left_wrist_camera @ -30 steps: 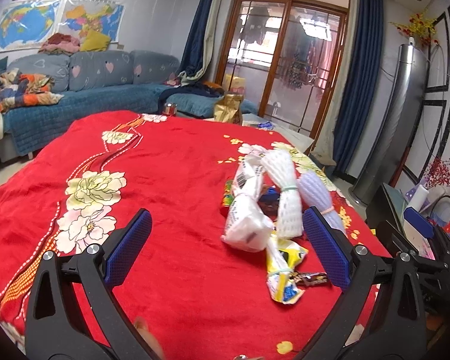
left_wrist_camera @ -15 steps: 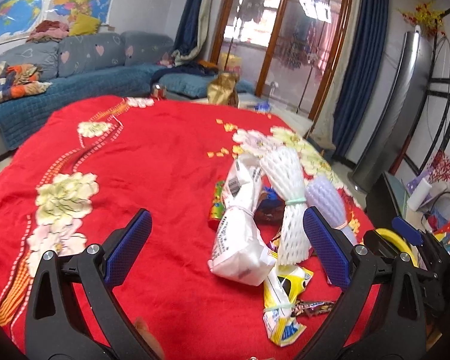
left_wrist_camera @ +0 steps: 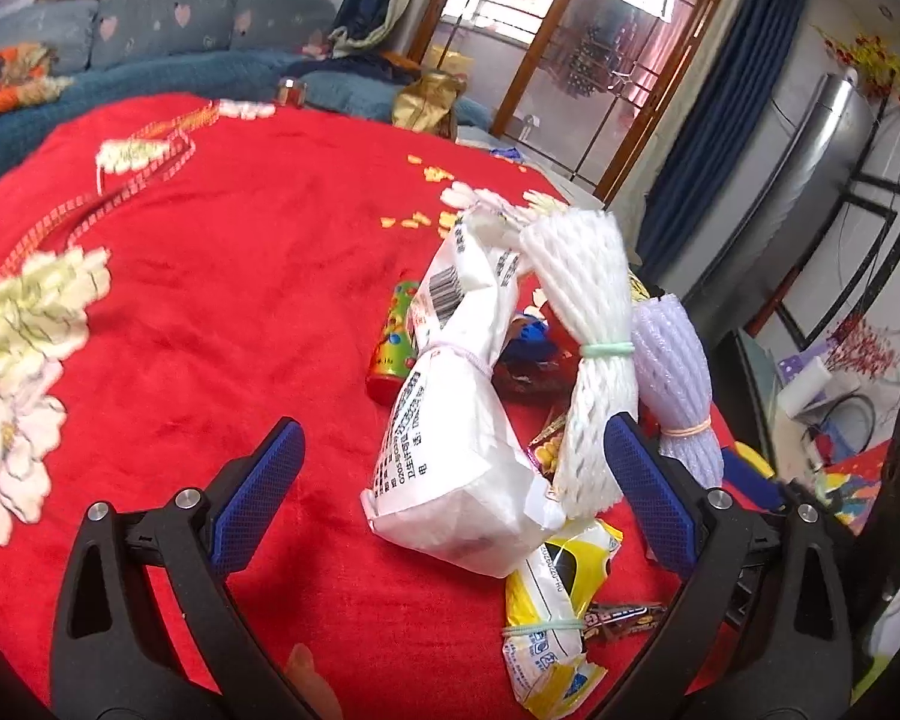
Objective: Collect trash
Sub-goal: 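Grasp the white plastic bag with the left tool while the right tool grasps the lavender foam net, then carry the bag and the foam net with both tools over the yellow-rimmed bin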
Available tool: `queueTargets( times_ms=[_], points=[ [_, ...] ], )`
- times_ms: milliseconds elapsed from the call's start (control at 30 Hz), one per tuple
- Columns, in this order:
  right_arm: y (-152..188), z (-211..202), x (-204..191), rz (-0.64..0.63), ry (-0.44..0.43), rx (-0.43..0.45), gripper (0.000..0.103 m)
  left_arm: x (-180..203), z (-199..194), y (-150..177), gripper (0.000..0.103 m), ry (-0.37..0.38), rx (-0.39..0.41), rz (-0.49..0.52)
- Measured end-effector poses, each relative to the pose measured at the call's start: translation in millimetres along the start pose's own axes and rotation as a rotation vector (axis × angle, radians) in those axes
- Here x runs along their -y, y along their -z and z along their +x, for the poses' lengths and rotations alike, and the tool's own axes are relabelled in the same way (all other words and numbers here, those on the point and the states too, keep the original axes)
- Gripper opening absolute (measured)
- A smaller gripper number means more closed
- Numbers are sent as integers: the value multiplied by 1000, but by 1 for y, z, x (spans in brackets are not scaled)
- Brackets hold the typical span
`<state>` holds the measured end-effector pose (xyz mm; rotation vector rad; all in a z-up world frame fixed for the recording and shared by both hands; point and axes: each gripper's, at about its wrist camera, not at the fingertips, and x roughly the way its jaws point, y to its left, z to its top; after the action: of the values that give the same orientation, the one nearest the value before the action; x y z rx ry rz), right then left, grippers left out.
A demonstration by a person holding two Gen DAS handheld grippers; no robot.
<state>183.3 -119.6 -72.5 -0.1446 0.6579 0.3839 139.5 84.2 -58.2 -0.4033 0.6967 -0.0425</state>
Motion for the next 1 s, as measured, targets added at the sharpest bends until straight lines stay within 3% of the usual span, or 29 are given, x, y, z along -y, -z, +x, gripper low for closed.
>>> queueTargets(
  times_ms=[133,233,267,333,633,1000],
  points=[
    [4,1,0,11,-19,-17,38,-3,6,3,71,10,-26,-18],
    [8,-3,1,19,-27,-12,32,-4,8,6,70,18,-45,-20],
    [10,-6,1,24,-31,-10,32,-4,9,7,69,19,-50,-21],
    [10,-9,2,32,-35,-8,31,-6,10,9,58,22,-60,-25],
    [11,-29,7,69,-42,26,31,-9,5,12,39,-5,-70,-30],
    [11,-48,9,100,-51,54,30,-24,-43,0,36,-58,60,-46]
  ],
)
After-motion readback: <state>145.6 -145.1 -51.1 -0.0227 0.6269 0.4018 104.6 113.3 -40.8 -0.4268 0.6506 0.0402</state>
